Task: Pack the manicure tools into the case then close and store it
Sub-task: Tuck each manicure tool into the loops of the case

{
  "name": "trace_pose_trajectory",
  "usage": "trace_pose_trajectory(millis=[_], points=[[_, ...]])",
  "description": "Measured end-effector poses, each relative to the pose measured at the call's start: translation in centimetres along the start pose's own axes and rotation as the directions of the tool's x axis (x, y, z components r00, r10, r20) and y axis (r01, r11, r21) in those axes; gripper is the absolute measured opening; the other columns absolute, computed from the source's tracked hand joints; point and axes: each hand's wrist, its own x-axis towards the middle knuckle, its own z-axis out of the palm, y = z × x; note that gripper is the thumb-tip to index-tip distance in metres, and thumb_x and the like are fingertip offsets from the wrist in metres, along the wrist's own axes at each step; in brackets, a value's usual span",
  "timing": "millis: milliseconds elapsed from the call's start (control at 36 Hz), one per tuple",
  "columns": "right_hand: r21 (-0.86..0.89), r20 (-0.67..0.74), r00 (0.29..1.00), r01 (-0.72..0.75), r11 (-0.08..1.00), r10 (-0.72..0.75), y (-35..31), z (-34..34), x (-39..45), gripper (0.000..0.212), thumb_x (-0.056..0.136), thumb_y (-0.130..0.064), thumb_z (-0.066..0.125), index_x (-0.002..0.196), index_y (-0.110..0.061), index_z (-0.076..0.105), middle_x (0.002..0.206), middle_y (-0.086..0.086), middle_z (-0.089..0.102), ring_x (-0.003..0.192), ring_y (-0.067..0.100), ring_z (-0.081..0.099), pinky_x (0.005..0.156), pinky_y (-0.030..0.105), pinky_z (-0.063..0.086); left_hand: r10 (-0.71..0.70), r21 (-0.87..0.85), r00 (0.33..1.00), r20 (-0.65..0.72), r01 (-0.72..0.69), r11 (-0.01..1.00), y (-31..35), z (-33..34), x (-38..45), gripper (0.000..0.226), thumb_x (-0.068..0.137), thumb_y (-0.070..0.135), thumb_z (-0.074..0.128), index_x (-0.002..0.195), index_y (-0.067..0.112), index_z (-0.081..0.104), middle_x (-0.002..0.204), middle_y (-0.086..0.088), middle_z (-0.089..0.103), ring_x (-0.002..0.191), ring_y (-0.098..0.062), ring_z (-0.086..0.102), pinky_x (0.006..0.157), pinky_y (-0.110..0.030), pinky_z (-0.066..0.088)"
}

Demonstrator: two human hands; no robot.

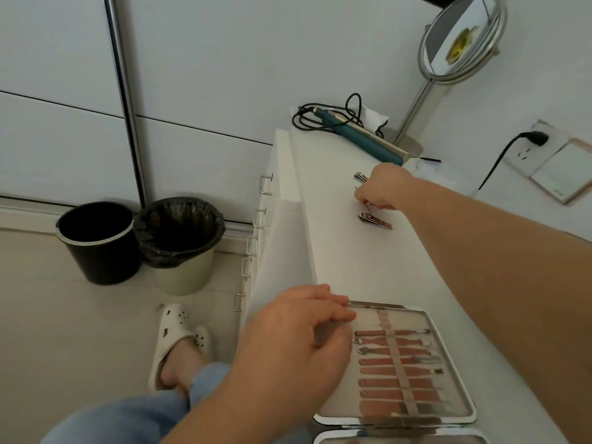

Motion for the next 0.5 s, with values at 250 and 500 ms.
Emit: trace_pose_trajectory(millis=[250, 500], points=[[0.249, -0.225, 0.974, 0.097, 0.964, -0.040, 0.4, -0.8, -2.0, 0.038, 0.082, -0.026, 0.054, 0.052, -0.012, 0.034, 0.052, 0.002, 0.033, 0.045, 0.016, 0.031, 0.042, 0.025, 0.025, -0.047, 0.014, 0.999, -0.012, 0.048, 0.999, 0.6, 0.2, -0.2, 0.016, 0.081, 0.024, 0.059, 0.089, 0.032, 0.070, 0.098, 0.031, 0.058, 0.109, 0.021, 0.040, 0.093, 0.000, 0.027], [0.705, -0.271, 0.952, 0.296, 0.644, -0.141, 1.5, 0.9, -13.8, 0.020, 0.078, -0.024, 0.059, 0.062, -0.014, 0.064, 0.046, -0.007, 0.060, 0.044, 0.002, 0.056, 0.041, 0.009, 0.040, -0.140, -0.058, 0.989, 0.046, 0.143, 0.988, 1.5, -0.3, 0.1, 0.018, 0.080, 0.019, 0.062, 0.093, 0.027, 0.071, 0.096, 0.024, 0.061, 0.099, 0.012, 0.051, 0.087, 0.001, 0.032]])
